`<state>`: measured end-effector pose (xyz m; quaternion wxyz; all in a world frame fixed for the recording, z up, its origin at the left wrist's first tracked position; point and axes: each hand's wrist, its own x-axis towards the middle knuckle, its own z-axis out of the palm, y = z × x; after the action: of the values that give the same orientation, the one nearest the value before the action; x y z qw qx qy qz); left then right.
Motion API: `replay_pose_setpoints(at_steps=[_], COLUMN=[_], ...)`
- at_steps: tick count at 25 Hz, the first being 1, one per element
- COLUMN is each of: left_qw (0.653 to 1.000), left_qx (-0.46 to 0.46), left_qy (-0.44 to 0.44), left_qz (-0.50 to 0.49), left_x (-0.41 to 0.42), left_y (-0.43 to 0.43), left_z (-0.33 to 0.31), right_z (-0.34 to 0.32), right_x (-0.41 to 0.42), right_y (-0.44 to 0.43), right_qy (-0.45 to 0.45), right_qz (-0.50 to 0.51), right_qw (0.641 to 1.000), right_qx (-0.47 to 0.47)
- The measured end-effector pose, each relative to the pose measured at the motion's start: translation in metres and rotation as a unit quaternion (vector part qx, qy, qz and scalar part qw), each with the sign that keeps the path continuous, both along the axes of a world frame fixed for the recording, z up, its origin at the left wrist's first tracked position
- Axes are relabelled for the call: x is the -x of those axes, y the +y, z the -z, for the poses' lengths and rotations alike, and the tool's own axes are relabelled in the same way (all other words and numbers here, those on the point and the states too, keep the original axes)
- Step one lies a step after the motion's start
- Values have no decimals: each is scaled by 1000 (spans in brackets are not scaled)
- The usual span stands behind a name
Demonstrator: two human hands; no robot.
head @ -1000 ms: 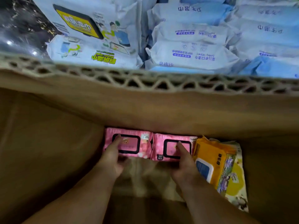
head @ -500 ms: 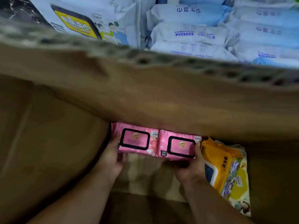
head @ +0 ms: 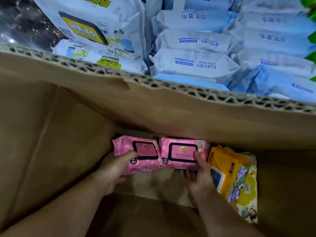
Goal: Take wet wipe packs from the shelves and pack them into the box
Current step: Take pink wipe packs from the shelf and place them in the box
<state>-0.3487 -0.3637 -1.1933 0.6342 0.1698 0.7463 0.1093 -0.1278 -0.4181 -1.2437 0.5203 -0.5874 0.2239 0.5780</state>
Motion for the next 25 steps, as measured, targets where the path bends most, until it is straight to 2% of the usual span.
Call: replay_pose_setpoints(at_steps=[2,4,8,11,14,19,25], left_qw=[998,996,997,992,995,997,988], left_qx=[38,68,17,1,-10,-35,-57], left_qy=[-21,-48,64,96,76,43,-23], left_qz=[34,24,44,76,68,49,142], left_x=[-2,-6,-10,-5,-3,-15,-34], left_y=[2,7,6,-13,-29,-53,-47], left_z=[3,9,2,-35,-107,-263,-492], right_z=[-1,-3,-21,-50,-115,-260,-509], right_x=[-1,-3,-9,-13,-27,-64,-109], right_y=[0,1,-5,-13,-24,-57,-84], right_qy=[18,26,-7,-55,-68,-81,-108], right_qz=[-39,-91,-176,-223,-241,-215,-204], right_qw=[999,995,984,973,968,973,969], right_qx=[-16,-21,-18,-2,6,-12,-85])
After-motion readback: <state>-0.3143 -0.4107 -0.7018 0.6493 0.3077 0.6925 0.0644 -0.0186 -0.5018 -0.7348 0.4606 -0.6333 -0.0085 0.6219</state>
